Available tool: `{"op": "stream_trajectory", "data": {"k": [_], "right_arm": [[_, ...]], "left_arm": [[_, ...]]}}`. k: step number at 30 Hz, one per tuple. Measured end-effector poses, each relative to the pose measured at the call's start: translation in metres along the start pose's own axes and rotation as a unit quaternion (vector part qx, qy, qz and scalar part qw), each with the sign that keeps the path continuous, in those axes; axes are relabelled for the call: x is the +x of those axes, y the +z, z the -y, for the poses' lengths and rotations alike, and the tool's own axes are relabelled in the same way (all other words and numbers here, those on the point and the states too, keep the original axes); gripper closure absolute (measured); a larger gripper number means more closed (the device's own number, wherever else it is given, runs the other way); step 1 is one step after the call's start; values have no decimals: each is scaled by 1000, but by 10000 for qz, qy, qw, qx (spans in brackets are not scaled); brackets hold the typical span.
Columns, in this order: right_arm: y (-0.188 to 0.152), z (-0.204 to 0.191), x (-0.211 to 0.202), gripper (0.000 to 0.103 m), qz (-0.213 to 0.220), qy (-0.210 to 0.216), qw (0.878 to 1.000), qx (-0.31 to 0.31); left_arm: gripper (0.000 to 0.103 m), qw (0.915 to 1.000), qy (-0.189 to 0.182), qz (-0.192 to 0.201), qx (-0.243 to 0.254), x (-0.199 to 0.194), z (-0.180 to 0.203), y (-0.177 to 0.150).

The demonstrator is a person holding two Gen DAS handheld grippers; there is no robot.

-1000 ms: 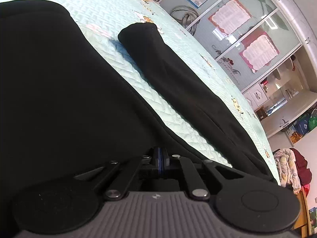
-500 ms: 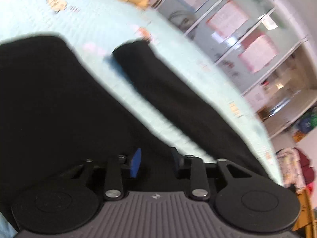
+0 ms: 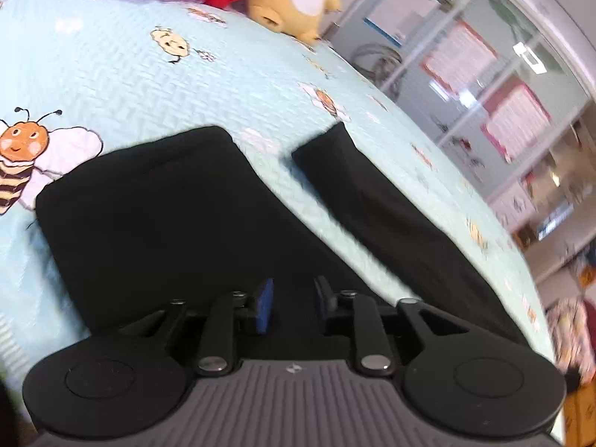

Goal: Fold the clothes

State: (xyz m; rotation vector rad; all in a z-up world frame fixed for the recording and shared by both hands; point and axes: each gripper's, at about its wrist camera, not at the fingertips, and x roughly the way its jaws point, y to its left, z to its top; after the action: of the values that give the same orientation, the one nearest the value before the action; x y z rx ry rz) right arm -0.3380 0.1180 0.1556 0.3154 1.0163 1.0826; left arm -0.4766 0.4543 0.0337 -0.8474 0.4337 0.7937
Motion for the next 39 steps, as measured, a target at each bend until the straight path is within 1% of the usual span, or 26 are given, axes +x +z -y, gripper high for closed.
{"op": "stream_trajectory", "data": {"k": [1,2,3,6,8,10,11,12,13,14,16,18,20,22,23,24,25,26,28,29,32,34,35,36,38,39], "right_arm": [[-10,5,6,85,-165,22,9998,55],[-18,7,8,99,-106,-77,9999,13],[-21,5,6,101,-14,-175,9998,-88],[-6,-12,4,97,-210,-117,9994,-264],[2,-25,3,96,-134,208,9990,-378],[5,-40,12,91,-153,421,9971,-615],[3,-45,21,87,-209,482,9961,-702],[-2,-48,33,84,-303,489,9955,-748],[-10,-48,48,84,-519,435,9949,-752],[-18,-45,60,87,-755,311,9941,-720],[-23,-47,58,85,-710,347,9936,-808],[-11,-52,57,85,-834,528,9923,-753],[10,-46,58,85,-539,752,9946,-461],[22,-38,64,85,-317,796,9961,-228],[22,-32,73,85,-396,830,9957,-113],[16,-26,86,85,-717,899,9934,-23],[6,-21,99,91,-1133,952,9890,34],[0,-21,103,103,-1288,964,9870,13],[-1,-25,96,102,-1151,940,9888,-140],[1,-26,92,97,-1063,956,9897,-118],[8,-24,92,96,-901,1052,9902,-195],[11,-24,95,90,-880,1106,9895,-302],[13,-24,98,101,-969,1127,9883,-346],[15,-25,101,103,-1058,1147,9870,-390],[18,-27,107,97,-1236,1188,9840,-478],[20,-28,110,96,-1325,1208,9824,-521]], "left_arm": [[72,9999,58,-80,77,3,-3,-4],[84,9999,93,-91,-13,6,-9,-7],[85,9997,68,-60,-220,2,-15,-5],[82,9996,-16,-32,-290,-9,-8,3],[69,9998,-93,43,-168,-16,-2,2],[58,9998,101,-68,-168,-7,-5,0],[59,9996,198,-124,-167,-2,-6,-1],[65,9993,243,-165,-216,0,-9,-1],[78,9990,192,-179,-357,0,-14,0],[79,9985,140,-192,-498,-1,-18,1],[79,9971,31,-206,-735,-3,-25,3],[74,9970,-93,-177,-749,-11,-22,3],[63,9973,-135,-232,-678,-7,-19,0],[57,9976,-178,-286,-606,-2,-16,-2],[57,9977,-199,-314,-571,0,-14,-3],[60,9977,-220,-341,-535,2,-13,-4],[64,9978,-241,-368,-500,4,-11,-6],[63,9978,-262,-396,-464,6,-10,-7],[64,9970,-326,-419,-564,4,-10,-4],[64,9965,-371,-364,-649,2,-9,0],[62,9950,-543,-188,-815,-3,-2,14],[59,9948,-684,-60,-750,-2,11,30],[57,9947,-723,14,-728,1,16,39],[55,9944,-718,81,-767,6,20,50],[41,9924,-708,217,-984,16,22,71],[39,9916,-688,284,-1060,24,23,80]]}}
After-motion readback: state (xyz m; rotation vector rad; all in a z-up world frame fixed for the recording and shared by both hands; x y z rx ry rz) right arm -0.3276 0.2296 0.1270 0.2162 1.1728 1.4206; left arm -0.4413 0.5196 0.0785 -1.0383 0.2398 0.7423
